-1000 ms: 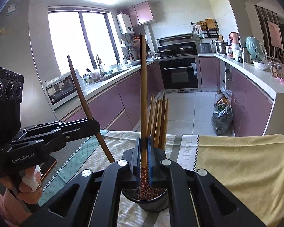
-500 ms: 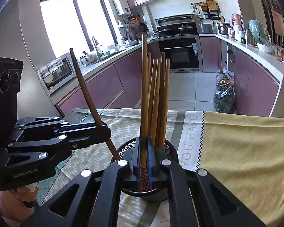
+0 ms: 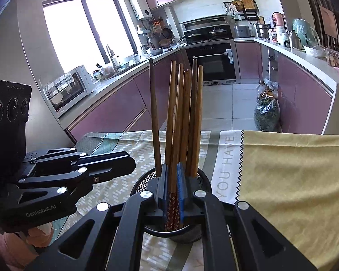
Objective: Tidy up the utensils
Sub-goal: 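Lower both chopsticks into the cup and open both tools, then move both open tools back to the last chopsticks on the cloth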
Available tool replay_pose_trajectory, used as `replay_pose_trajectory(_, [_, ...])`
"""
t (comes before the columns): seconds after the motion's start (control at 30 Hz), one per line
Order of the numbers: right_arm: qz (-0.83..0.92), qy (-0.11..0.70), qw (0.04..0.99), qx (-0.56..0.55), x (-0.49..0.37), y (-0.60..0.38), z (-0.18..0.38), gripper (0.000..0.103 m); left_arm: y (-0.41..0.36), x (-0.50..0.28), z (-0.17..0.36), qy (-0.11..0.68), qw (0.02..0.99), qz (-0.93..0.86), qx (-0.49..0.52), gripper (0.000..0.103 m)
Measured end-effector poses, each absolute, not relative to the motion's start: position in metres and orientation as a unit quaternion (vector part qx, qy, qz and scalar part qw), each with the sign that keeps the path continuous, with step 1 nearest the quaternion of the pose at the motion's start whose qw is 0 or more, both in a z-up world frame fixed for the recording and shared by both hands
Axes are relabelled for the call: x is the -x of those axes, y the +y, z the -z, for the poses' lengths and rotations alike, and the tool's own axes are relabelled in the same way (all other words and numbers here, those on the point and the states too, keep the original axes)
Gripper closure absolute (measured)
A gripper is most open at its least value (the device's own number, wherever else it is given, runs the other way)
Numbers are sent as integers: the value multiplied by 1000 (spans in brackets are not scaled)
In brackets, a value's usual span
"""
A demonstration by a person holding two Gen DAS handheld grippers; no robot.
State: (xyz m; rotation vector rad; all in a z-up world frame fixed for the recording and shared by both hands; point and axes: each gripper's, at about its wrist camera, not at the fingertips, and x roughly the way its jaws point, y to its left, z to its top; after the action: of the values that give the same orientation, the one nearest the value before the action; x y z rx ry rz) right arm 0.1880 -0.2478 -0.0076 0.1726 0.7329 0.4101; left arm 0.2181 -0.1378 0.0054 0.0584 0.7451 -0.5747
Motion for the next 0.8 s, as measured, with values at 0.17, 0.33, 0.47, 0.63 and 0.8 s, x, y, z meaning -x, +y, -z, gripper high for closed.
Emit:
replay_pose_trajectory(0.17, [-207, 346, 912, -80, -178, -248, 4, 93, -122, -202, -6, 341, 902, 265, -18, 89])
replay_pose_trajectory(0.33, [-228, 332, 913, -71, -159, -245, -4, 86, -102, -181, -10, 318, 912, 257, -10, 81])
replay_pose_trajectory(0.47, [-250, 326, 910, -60, -139, -239, -6, 78, -84, -161, -9, 305, 919, 249, -7, 75])
replay_pose_trajectory(0.63, [-274, 341, 898, -42, -120, -226, 6, 76, -64, -140, 4, 311, 921, 233, -10, 68])
replay_pose_trajectory(0.8, [-286, 373, 882, -30, -111, -211, 29, 76, -48, -129, 27, 338, 916, 214, -3, 62])
